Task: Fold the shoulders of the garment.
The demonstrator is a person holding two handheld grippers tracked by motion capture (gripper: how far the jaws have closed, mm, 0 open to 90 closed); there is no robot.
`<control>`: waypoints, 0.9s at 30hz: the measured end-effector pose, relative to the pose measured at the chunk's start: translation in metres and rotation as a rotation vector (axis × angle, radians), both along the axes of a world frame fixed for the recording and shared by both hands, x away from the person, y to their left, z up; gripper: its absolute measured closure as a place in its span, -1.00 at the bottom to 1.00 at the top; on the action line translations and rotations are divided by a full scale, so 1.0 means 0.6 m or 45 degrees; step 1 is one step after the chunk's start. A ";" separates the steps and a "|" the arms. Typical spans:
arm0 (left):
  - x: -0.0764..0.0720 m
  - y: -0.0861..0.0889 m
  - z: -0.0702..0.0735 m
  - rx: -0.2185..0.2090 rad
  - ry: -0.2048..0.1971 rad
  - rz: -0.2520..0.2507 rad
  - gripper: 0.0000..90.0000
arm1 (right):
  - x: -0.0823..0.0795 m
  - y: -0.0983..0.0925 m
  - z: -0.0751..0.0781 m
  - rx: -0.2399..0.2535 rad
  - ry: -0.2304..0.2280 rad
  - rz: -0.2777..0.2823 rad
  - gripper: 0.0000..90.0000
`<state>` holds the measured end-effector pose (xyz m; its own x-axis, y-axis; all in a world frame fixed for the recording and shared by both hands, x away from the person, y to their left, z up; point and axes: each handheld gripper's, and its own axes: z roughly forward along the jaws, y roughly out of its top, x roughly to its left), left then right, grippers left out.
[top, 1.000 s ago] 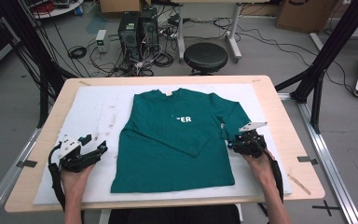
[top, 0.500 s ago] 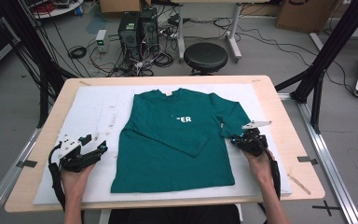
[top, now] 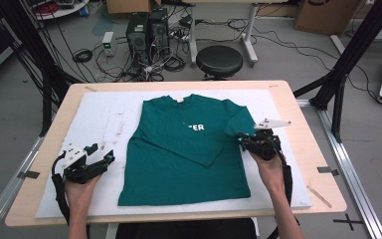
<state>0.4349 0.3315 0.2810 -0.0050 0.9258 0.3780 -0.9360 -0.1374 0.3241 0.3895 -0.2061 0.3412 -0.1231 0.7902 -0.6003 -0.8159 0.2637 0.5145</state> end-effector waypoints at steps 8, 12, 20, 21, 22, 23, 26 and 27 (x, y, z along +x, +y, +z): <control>0.000 0.001 0.000 -0.012 0.002 -0.005 -0.28 | -0.028 0.082 -0.007 -0.132 -0.003 0.018 0.93; 0.000 0.000 0.000 -0.010 -0.002 -0.001 -0.28 | -0.029 0.116 -0.006 -0.184 0.016 0.037 0.93; 0.000 0.000 0.000 -0.009 -0.001 0.001 -0.28 | -0.025 0.175 -0.002 -0.233 0.024 0.064 0.93; 0.000 0.000 0.000 -0.009 -0.001 0.001 -0.28 | -0.025 0.181 -0.001 -0.242 0.026 0.067 0.93; 0.000 0.000 0.000 -0.007 -0.001 0.002 -0.28 | -0.025 0.188 -0.001 -0.249 0.023 0.065 0.93; 0.000 0.000 0.000 -0.001 -0.004 0.003 -0.28 | -0.025 0.195 -0.002 -0.256 0.022 0.065 0.93; 0.000 -0.001 -0.001 0.002 -0.010 0.006 -0.28 | -0.023 0.213 -0.003 -0.275 0.024 0.070 0.93; 0.000 -0.001 -0.001 0.001 -0.008 0.005 -0.28 | -0.021 0.218 -0.002 -0.281 0.024 0.064 0.93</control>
<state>0.4348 0.3310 0.2803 -0.0109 0.9255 0.3786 -0.9374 -0.1413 0.3184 0.3768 -0.0753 0.3401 -0.1716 0.6324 -0.7554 -0.8217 0.3311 0.4639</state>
